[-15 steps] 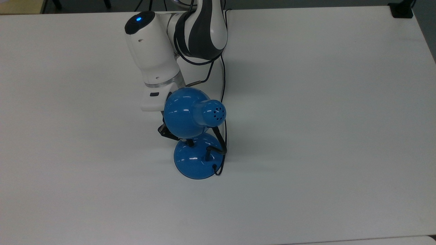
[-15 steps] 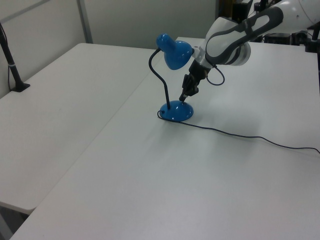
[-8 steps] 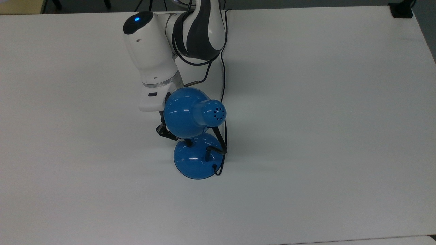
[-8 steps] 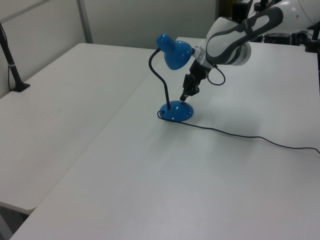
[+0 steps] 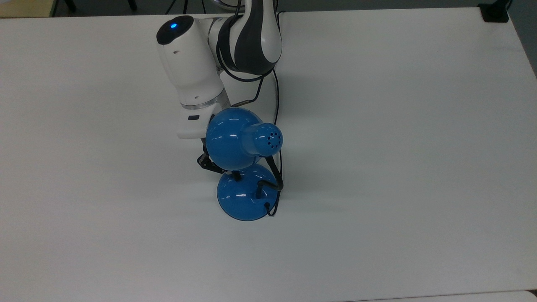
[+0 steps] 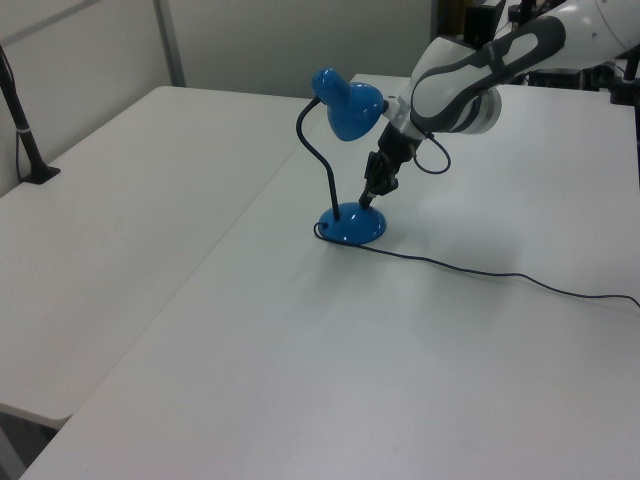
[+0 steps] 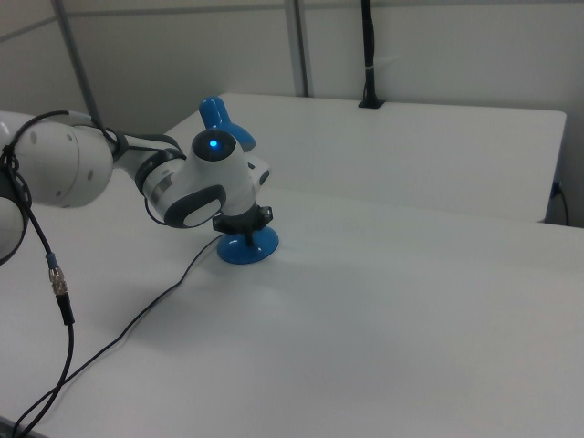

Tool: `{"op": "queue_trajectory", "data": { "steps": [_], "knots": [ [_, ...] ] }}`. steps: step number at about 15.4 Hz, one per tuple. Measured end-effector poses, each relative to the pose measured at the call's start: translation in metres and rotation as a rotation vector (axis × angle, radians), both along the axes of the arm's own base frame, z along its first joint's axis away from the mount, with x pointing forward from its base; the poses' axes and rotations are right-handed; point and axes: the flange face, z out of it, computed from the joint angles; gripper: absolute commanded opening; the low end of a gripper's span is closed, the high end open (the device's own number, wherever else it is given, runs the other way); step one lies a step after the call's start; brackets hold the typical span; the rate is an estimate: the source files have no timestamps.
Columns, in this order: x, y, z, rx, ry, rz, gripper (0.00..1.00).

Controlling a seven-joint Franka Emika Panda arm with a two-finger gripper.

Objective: Turn on the lamp
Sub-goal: 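Hold the gripper on the switch as the lamp lights up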

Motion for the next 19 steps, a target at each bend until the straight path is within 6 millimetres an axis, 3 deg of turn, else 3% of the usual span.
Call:
{"op": "queue_trajectory", "data": {
  "steps": [12,14,19],
  "knots": [
    [-0.002,0.005,0.004,-0.009,-0.007,0.02,0.0],
    [-0.009,0.0,0.019,-0.001,-0.017,0.003,0.0],
    [-0.045,-0.043,0.078,0.108,-0.001,-0.225,0.0]
  ]
}}
